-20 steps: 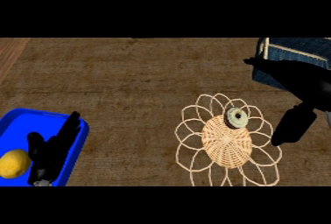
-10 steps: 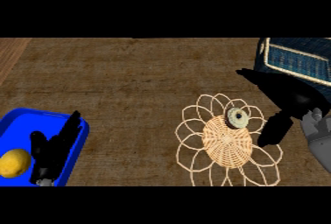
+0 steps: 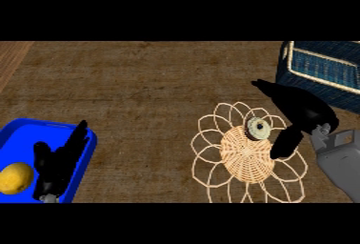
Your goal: Pick the cupcake from the placemat and place it in the basket
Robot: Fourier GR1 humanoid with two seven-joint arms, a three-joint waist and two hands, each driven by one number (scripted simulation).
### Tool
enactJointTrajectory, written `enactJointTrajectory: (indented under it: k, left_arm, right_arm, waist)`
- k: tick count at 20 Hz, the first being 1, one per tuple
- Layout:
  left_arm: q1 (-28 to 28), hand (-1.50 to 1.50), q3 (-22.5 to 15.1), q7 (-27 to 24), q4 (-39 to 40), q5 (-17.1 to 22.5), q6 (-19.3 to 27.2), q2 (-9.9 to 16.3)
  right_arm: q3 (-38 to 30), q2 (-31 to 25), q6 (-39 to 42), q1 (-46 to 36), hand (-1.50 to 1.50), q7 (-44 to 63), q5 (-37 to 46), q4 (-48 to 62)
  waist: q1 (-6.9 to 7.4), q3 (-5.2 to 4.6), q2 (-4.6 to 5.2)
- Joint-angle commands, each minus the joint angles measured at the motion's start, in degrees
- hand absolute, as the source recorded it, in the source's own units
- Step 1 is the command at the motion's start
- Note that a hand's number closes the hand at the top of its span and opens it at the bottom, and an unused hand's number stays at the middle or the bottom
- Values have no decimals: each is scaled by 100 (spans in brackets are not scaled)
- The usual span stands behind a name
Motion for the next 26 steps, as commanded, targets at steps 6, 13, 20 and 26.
enactJointTrajectory:
  k: [6, 13, 20, 26]
  left_arm:
    - [192, 0, 49, 374, 618, 65, -78, -68]
    - [158, 0, 39, 236, 763, -35, -108, -100]
    - [149, 0, -3, 532, 487, -79, -50, -133]
    - [448, 0, 85, 322, 391, -38, -243, -5]
  right_arm:
    - [141, 209, -126, 266, -150, -359, 488, 280]
    - [270, 433, 150, 62, -150, -269, 736, 866]
    - [214, 782, -150, 83, -150, -565, 1002, 1305]
    - [133, 674, -310, 224, -150, -1155, 1223, 1679]
  waist:
    - [-36, -89, 62]
    - [-10, -92, 73]
    - [23, -85, 76]
    - [57, -84, 78]
